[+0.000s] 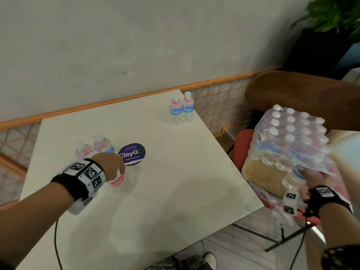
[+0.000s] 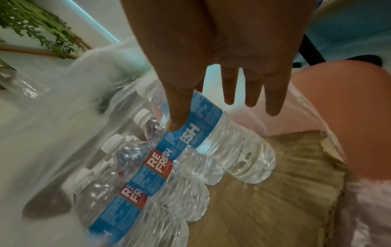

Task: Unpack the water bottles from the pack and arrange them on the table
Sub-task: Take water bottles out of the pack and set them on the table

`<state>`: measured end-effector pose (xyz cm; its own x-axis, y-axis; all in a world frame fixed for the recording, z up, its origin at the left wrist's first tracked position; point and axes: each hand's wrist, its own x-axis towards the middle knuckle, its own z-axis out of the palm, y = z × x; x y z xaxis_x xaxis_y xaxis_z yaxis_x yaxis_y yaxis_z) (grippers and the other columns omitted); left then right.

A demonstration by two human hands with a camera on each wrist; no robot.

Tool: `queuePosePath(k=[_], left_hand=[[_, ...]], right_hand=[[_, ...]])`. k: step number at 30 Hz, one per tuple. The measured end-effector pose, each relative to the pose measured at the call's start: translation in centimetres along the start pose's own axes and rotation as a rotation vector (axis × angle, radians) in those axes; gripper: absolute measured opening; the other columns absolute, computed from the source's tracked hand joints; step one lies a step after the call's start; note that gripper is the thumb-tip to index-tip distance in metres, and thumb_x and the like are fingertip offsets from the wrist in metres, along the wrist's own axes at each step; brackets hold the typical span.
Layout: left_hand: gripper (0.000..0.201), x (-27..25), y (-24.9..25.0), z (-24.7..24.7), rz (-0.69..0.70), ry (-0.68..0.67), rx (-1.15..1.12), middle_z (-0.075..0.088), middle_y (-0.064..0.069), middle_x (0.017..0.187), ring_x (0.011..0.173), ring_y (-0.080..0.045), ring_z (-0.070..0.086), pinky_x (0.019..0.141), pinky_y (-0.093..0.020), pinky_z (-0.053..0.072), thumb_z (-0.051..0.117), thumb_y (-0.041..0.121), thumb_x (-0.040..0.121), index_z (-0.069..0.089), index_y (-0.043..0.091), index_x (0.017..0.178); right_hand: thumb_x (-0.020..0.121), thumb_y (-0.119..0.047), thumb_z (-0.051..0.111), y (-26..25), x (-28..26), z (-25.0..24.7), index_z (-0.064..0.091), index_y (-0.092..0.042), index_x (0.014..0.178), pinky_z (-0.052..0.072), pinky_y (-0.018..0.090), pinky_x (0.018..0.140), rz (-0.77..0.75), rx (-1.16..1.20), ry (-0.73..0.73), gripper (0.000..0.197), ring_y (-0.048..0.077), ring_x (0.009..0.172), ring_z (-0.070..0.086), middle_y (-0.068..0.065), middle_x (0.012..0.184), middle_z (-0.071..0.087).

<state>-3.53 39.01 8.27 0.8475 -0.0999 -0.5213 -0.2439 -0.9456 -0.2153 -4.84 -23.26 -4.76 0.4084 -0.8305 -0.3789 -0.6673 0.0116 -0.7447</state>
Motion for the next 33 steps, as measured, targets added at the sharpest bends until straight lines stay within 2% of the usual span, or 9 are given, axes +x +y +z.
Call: queuePosePath(k=[3,6,8,11,15,16,21,27,33], left_hand=[[0.040,0.1,0.3,-0.3,0.019,-0.026,0.046,0.055,0.009,0.122,0.106,-0.012,0.059,0.086,-0.020,0.048,0.044,0.011,0.093,0.062,0.038,0.117],[0.038,0.3,0.8,-0.6,0.035,-0.040,0.084,0.055,0.009,0.125,0.110,-0.012,0.058,0.090,-0.022,0.048,0.045,0.017,0.092,0.059,0.039,0.120],[0.039,0.9,1.3,-1.0,0.057,-0.020,0.087,0.051,0.009,0.133,0.118,-0.013,0.053,0.097,-0.025,0.046,0.049,0.025,0.090,0.053,0.038,0.126],[0.046,2.1,3.0,-2.1,0.146,0.058,0.063,0.043,0.008,0.142,0.129,-0.015,0.045,0.103,-0.031,0.041,0.051,0.030,0.092,0.043,0.033,0.137],[0.052,4.0,8.2,-3.6,0.315,0.177,-0.047,0.037,0.006,0.146,0.131,-0.017,0.042,0.103,-0.033,0.039,0.050,0.036,0.093,0.033,0.031,0.143],[0.056,4.4,9.9,-3.9,0.368,0.196,-0.083,0.036,0.006,0.146,0.130,-0.017,0.042,0.103,-0.035,0.040,0.051,0.038,0.093,0.031,0.031,0.144],[0.084,5.0,18.9,-5.9,0.626,0.286,-0.263,0.030,0.007,0.147,0.129,-0.017,0.041,0.099,-0.038,0.044,0.064,0.048,0.081,0.015,0.034,0.148],[0.094,4.9,24.2,-6.5,0.701,0.203,-0.569,0.056,0.010,0.127,0.108,-0.019,0.060,0.091,-0.039,0.050,0.082,0.042,0.061,0.024,0.041,0.135],[0.079,5.5,22.7,-4.5,0.578,0.145,-0.502,0.061,0.006,0.110,0.094,-0.021,0.061,0.081,-0.031,0.049,0.076,0.039,0.067,0.028,0.042,0.130]], right_hand=[[0.070,-0.052,0.073,-1.3,-3.4,-0.3,0.058,-0.007,0.105,0.047,0.041,0.071,-0.043,-0.006,-0.008,0.059,0.030,0.080,0.059,0.016,0.090,0.058],[0.064,-0.060,0.072,-1.0,-2.4,-0.3,0.056,-0.014,0.108,0.050,0.047,0.082,-0.053,-0.011,-0.021,0.065,0.034,0.088,0.063,0.017,0.100,0.063],[0.068,-0.060,0.070,-1.2,-2.6,-0.5,0.051,-0.012,0.123,0.049,0.046,0.081,-0.066,-0.057,-0.035,0.075,0.033,0.087,0.059,0.018,0.108,0.061],[0.076,-0.040,0.074,-2.5,-4.9,-1.0,0.057,-0.008,0.112,0.051,0.042,0.075,-0.118,0.036,-0.122,0.051,0.034,0.091,0.060,0.021,0.113,0.061],[0.038,-0.063,0.081,0.3,-2.7,0.9,0.043,-0.036,0.103,0.053,0.053,0.086,-0.251,-0.052,-0.197,0.080,0.034,0.105,0.059,0.007,0.115,0.056],[0.044,-0.058,0.082,0.8,-3.0,1.7,0.041,-0.039,0.112,0.053,0.053,0.085,-0.302,-0.047,-0.229,0.081,0.031,0.106,0.058,0.005,0.118,0.054],[0.078,-0.012,0.075,-1.7,-16.5,2.6,0.046,-0.019,0.123,0.048,0.004,0.063,-0.521,-0.021,-0.499,0.054,0.015,0.092,0.058,0.000,0.111,0.059],[0.077,-0.012,0.074,-0.7,-21.7,6.1,0.052,-0.035,0.121,0.055,0.034,0.081,-0.620,0.074,-0.833,0.054,0.020,0.097,0.065,-0.002,0.109,0.066],[0.088,0.001,0.059,-2.0,-21.8,6.3,0.049,-0.013,0.134,0.045,0.030,0.102,-0.478,-0.012,-1.104,0.048,0.016,0.113,0.060,0.004,0.128,0.059]])
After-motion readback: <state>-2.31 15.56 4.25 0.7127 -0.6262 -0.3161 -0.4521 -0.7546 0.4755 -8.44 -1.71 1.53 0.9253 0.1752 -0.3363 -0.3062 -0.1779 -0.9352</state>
